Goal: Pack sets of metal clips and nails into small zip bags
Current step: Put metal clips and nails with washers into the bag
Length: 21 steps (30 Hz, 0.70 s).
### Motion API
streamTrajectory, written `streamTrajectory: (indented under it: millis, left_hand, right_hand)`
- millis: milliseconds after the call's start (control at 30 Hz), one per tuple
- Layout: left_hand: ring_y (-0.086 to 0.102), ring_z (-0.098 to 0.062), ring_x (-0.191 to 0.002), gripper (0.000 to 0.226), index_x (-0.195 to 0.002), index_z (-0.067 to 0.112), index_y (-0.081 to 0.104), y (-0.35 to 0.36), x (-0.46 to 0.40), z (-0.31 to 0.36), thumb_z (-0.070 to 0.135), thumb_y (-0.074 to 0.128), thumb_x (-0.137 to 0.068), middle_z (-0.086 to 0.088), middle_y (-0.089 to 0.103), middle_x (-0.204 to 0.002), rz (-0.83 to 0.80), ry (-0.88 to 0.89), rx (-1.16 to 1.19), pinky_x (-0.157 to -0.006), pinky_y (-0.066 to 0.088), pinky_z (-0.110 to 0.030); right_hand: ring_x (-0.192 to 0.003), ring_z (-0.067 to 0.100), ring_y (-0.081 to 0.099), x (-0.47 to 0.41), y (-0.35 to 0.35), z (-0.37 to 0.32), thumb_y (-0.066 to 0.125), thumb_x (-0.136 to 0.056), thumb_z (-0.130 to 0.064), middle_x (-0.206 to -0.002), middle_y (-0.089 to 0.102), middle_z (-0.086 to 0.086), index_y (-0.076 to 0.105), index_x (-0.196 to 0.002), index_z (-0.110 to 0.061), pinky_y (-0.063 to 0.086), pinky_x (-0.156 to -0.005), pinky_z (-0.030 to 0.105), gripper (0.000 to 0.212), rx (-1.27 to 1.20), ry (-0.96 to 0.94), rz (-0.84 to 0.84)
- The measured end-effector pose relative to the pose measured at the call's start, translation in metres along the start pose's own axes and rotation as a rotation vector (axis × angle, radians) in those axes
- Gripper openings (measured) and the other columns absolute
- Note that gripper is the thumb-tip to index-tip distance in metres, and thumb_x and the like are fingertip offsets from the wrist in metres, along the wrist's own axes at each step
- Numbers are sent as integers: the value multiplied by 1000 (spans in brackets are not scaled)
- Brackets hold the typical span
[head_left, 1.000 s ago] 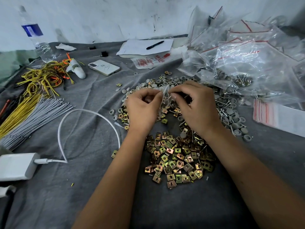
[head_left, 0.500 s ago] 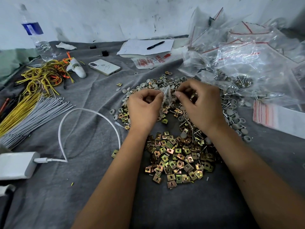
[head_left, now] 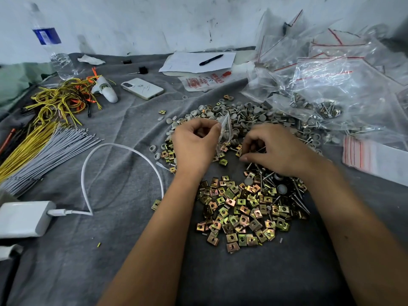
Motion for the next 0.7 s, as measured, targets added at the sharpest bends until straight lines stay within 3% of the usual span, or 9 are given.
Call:
streamTrajectory:
  millis: [133,200,300,500,700]
  left_hand:
    - [55,-1,-53,6,-84,13,79,2,1,2,12,78,-90,4,72,-69,-33,15,-33,-51,44,-17]
    - [62,-2,-60,10,-81,17,78,4,3,5,11,78,-89,4,76,-79,-50,35,-64,-57,48,-18]
    - [66,-3,-66,8,-83,14,78,6,5,8,10,78,-89,5,77,-84,-66,59,-75,-61,52,-18]
    - [67,-5,-66,15,-79,19,76,6,4,7,9,77,-89,7,77,-82,-67,49,-56,-61,55,-20]
    - [63,-4,-62,12,-80,19,77,4,2,3,11,78,-89,3,78,-82,-27,8,-29,-57,50,-20]
  right_hand:
    - [-76,1,63,3,-18,-4,83,-84,-22,-83,66,-14,70,-88,-24,48,-66,12,13,-220,-1,294]
    - [-74,4,66,7,-26,-11,83,-84,-20,-82,69,-12,72,-90,-18,51,-66,12,12,-313,-49,422]
    - [-79,5,67,7,-24,-24,83,-84,-21,-85,71,-10,75,-92,-14,54,-73,20,13,-277,-111,438]
    - [-78,1,66,6,-21,-26,83,-84,-14,-83,68,-13,76,-93,-14,50,-71,10,12,-262,-108,471]
    - [-82,5,71,12,-30,-23,79,-88,-12,-88,75,-5,77,-99,-14,58,-75,22,12,-308,-81,614]
Point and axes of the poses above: each hand's wrist, its own x-axis away from the middle knuckle, its own y-axis out of the palm, z = x × y, the point moved 7 cm from there along -x, towards the middle knuckle
